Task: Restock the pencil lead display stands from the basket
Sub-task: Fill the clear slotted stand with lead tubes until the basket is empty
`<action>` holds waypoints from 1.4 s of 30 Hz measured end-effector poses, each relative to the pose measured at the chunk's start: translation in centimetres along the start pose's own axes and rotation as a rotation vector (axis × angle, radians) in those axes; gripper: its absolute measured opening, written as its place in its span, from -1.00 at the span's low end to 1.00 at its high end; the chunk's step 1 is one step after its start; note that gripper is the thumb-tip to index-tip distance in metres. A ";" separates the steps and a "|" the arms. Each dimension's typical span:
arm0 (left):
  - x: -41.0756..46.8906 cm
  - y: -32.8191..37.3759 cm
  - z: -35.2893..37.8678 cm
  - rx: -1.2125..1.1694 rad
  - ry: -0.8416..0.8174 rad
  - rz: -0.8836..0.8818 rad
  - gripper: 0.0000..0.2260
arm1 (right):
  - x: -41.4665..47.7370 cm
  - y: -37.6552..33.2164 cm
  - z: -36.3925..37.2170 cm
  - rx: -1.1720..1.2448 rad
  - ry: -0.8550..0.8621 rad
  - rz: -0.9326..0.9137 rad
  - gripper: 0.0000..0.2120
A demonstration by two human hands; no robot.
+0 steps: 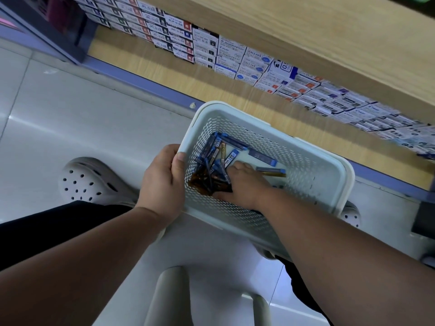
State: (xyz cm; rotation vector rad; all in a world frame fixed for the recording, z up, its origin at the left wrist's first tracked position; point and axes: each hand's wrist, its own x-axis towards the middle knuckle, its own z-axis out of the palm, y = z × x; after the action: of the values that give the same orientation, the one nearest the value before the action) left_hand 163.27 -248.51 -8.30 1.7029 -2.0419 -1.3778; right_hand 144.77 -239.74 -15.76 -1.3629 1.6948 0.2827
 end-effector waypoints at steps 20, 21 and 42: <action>0.1 -0.3 0.4 -0.025 0.031 0.019 -0.78 | 0.3 -0.9 1.8 0.146 0.026 -0.001 -0.51; 0.2 -0.4 0.4 -0.026 0.033 0.023 -0.78 | 0.4 -1.0 1.9 0.143 0.026 -0.011 -0.54; 0.4 -0.6 0.2 -0.033 0.012 0.075 -0.74 | 1.4 -2.1 2.2 0.286 -0.076 -0.011 -0.59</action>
State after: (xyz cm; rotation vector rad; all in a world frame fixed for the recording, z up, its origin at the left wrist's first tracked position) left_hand 163.42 -248.68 -9.05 1.6005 -2.0425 -1.3669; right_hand 147.70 -239.94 -17.31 -1.1354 1.5960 0.0800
